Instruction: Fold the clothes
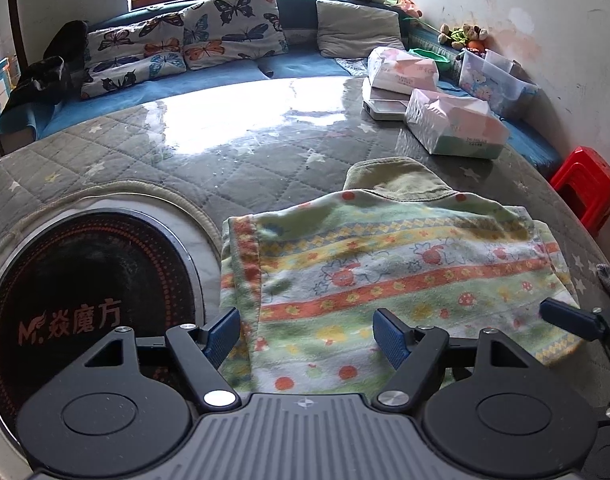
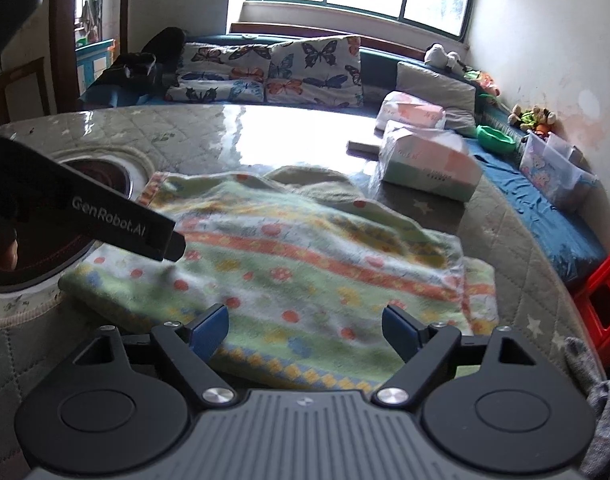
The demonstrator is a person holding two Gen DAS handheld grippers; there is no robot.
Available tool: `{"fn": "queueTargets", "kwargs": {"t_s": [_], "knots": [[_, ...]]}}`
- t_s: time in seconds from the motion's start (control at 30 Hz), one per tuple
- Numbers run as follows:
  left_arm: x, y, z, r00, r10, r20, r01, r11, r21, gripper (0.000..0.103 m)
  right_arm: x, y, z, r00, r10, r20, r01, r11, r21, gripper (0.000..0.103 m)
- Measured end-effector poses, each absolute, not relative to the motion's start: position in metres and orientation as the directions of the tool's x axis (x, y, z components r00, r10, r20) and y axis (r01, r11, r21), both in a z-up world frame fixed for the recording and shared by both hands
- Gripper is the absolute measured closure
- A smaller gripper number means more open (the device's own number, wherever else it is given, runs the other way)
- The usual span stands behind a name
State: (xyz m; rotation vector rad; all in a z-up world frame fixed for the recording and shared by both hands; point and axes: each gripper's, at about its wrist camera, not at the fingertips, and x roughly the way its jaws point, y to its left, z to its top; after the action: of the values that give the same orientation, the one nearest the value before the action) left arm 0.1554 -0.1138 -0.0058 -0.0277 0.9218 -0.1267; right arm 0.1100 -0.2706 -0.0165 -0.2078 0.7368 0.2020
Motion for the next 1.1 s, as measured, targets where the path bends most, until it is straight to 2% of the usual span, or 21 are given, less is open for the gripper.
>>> {"fn": "queueTargets", "kwargs": {"t_s": [0.33,1.1], "knots": [[0.163,-0.128,-0.006,0.600,-0.132,-0.789,0.105,0.991,-0.086,0.027,0.122,-0.283,-0.005,0.776,-0.006,-0.631,-0.164,0.963,-0.212,0.015],[0.179,-0.144,-0.018,0.585,-0.146,-0.798,0.120,0.988,-0.093,0.024,0.142,-0.291,-0.007,0.781,-0.027,-0.623,-0.159,0.957,-0.241,0.012]]}}
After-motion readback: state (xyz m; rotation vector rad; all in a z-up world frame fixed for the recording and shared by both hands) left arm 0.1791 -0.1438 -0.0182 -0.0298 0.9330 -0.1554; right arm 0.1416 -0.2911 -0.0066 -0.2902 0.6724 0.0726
